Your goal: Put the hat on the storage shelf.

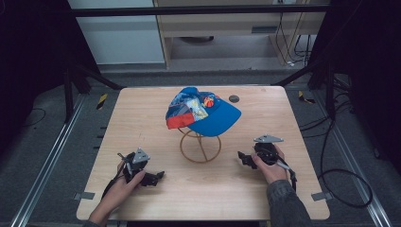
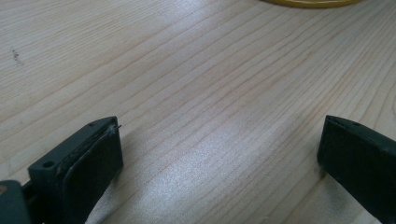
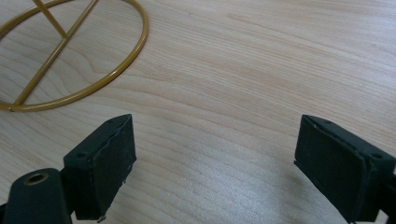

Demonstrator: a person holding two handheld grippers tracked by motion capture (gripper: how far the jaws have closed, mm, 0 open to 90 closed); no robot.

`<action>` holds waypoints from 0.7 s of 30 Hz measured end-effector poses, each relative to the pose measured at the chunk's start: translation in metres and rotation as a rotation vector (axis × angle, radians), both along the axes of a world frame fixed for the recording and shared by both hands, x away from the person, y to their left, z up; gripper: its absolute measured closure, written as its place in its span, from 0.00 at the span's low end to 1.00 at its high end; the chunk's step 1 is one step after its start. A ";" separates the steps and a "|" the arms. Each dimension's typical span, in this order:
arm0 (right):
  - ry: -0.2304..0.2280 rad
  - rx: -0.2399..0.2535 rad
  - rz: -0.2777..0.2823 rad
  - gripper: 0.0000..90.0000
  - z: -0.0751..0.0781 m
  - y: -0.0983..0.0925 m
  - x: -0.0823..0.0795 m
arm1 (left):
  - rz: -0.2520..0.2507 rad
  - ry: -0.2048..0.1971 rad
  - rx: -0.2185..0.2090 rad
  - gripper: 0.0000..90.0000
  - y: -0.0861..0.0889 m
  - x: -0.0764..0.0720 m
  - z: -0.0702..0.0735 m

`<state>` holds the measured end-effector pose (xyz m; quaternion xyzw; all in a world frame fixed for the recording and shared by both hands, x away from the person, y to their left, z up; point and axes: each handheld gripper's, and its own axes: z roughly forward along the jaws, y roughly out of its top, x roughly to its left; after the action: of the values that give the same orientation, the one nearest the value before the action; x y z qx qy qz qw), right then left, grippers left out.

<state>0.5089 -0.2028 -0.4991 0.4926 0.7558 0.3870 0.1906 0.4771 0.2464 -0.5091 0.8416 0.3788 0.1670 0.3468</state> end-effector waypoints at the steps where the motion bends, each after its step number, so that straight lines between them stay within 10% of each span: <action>1: 0.005 -0.007 0.001 0.14 0.000 0.001 0.000 | -0.001 0.000 0.000 0.00 0.000 0.000 0.000; 21: 0.009 -0.117 -0.020 0.09 -0.012 0.012 -0.019 | -0.001 0.000 0.000 0.00 0.000 0.000 0.000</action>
<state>0.4896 -0.1905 -0.5116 0.4897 0.7731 0.3382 0.2195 0.4771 0.2464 -0.5091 0.8418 0.3784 0.1669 0.3468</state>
